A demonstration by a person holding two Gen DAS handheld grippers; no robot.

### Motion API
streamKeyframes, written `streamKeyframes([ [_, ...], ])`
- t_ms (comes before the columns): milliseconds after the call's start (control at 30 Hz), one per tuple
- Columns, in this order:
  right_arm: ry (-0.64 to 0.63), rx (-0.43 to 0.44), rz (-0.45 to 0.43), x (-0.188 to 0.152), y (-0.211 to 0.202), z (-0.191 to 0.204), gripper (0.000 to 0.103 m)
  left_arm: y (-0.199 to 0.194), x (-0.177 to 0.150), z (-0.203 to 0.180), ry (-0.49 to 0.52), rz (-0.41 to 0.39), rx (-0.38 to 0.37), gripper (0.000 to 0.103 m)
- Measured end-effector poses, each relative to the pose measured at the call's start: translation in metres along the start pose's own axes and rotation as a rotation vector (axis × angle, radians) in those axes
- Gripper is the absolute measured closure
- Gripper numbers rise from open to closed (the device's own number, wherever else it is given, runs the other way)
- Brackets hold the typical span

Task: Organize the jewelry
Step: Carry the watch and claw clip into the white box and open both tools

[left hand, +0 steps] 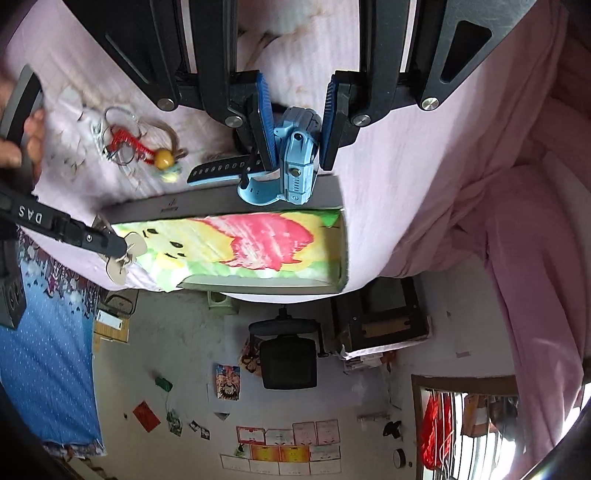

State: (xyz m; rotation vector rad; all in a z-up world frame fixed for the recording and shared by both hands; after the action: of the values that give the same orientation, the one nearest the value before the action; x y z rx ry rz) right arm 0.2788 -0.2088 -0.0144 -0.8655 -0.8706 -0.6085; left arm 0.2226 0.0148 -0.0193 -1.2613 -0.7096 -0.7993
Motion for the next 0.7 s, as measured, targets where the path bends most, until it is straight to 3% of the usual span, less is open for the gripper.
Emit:
streamKeyframes([
  [133,-0.019,-0.006,0.002,0.001,0.000,0.004,0.054,-0.005,0.007,0.012,-0.014,-0.022,0.010,0.081],
  [400,-0.040,-0.029,0.029,0.012,0.016,0.008,0.054,0.011,0.049,0.017,-0.159,-0.089,0.000,0.081],
  [533,-0.033,-0.040,0.049,0.020,0.034,0.005,0.054,0.037,0.064,0.009,-0.171,-0.054,0.005,0.081],
  [700,-0.011,-0.062,0.122,0.017,0.061,-0.004,0.054,0.070,0.066,0.000,-0.168,0.044,0.006,0.081],
])
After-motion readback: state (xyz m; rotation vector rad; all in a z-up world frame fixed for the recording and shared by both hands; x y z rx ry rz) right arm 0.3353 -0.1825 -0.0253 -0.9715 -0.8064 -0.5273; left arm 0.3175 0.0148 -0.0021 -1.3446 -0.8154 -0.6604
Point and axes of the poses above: each gripper's, at about its wrist camera, not at the fingertips, and y roughly the way its jaws point, z to its left, x to its top, the point moved 9 cm from there along y, roughly the way its jaws point, and after that the axes turned 9 degrees about x, right-handed, at the moved point
